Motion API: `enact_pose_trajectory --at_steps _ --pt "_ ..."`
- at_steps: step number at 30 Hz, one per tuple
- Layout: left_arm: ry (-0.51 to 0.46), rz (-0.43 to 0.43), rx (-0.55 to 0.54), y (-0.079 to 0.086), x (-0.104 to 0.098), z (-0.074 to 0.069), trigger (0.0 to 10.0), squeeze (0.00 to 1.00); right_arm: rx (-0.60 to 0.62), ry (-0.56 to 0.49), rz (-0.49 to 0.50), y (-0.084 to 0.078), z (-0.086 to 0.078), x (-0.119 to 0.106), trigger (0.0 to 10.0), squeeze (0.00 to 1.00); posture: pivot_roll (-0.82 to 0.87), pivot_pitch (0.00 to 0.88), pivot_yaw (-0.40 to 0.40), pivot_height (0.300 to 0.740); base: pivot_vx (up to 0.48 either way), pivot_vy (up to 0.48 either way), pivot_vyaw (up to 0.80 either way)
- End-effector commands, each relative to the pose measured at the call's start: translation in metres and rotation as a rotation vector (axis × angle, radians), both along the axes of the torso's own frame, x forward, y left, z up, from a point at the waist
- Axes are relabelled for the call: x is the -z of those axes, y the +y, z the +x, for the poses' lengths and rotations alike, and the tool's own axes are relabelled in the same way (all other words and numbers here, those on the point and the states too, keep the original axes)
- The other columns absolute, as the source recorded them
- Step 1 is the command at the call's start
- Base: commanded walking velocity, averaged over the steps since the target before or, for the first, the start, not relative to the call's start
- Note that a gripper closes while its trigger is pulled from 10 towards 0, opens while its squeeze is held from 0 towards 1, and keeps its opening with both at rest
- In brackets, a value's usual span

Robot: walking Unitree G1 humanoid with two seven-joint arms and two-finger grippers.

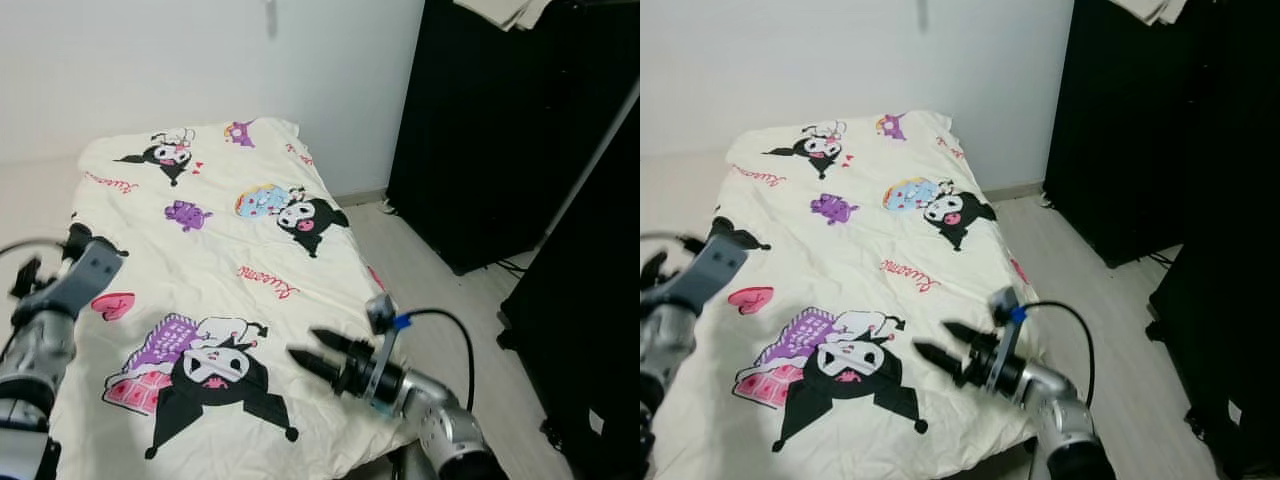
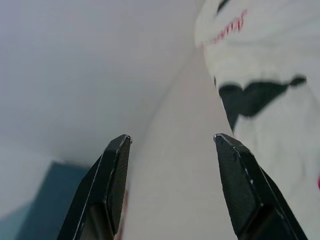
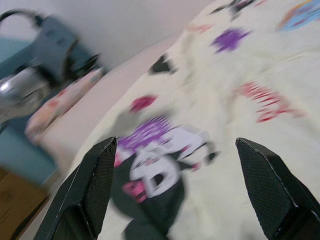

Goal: Clean up the room

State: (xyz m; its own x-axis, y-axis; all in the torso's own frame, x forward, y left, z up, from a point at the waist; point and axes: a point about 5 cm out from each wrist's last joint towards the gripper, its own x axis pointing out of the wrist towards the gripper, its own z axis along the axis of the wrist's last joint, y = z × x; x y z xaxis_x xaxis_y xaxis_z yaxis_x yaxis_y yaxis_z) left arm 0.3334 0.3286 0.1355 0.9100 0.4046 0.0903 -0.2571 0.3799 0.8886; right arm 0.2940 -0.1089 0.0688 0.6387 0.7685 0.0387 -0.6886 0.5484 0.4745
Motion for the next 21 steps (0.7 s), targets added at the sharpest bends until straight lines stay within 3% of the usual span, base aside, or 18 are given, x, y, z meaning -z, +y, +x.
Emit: enact_pose_trajectory --at_steps 1,5,6,8,9,11,13,15,21 --pt "0.044 0.025 0.023 -0.001 0.007 -0.002 10.0 0.0 0.067 0.004 0.003 -0.005 0.003 0.0 10.0 0.0 0.07 0.0 0.02 0.487 0.0 0.0 0.0" --pt "0.148 -0.107 0.165 -0.031 0.039 -0.005 10.0 0.0 0.351 0.057 -0.045 -0.035 0.016 0.004 10.0 0.0 0.06 0.0 0.029 0.487 0.0 0.0 0.0" --pt "0.148 -0.107 0.165 -0.031 0.039 -0.005 10.0 0.0 0.351 0.057 -0.045 -0.035 0.016 0.004 10.0 0.0 0.06 0.0 0.029 0.487 0.0 0.0 0.0" --pt "0.215 -0.241 0.142 -0.04 0.068 -0.017 10.0 0.0 0.434 0.087 -0.044 -0.048 0.017 0.008 10.0 0.0 0.05 0.0 0.033 0.487 0.0 0.0 0.0" --pt "0.215 -0.241 0.142 -0.04 0.068 -0.017 10.0 0.0 0.434 0.087 -0.044 -0.048 0.017 0.008 10.0 0.0 0.05 0.0 0.033 0.487 0.0 0.0 0.0" --pt "0.289 -0.411 0.085 -0.05 0.099 -0.035 10.0 0.0 0.517 0.131 -0.04 -0.057 0.016 0.017 10.0 0.0 0.04 0.0 0.034 0.492 0.0 0.0 0.0" --pt "0.289 -0.411 0.085 -0.05 0.099 -0.035 10.0 0.0 0.517 0.131 -0.04 -0.057 0.016 0.017 10.0 0.0 0.04 0.0 0.034 0.492 0.0 0.0 0.0" --pt "0.281 -0.782 -0.06 -0.06 0.13 -0.055 10.0 0.0 0.547 0.211 -0.072 -0.053 0.008 0.035 10.0 0.0 0.04 0.0 0.037 0.501 0.0 0.0 0.0" --pt "0.281 -0.782 -0.06 -0.06 0.13 -0.055 10.0 0.0 0.547 0.211 -0.072 -0.053 0.008 0.035 10.0 0.0 0.04 0.0 0.037 0.501 0.0 0.0 0.0"
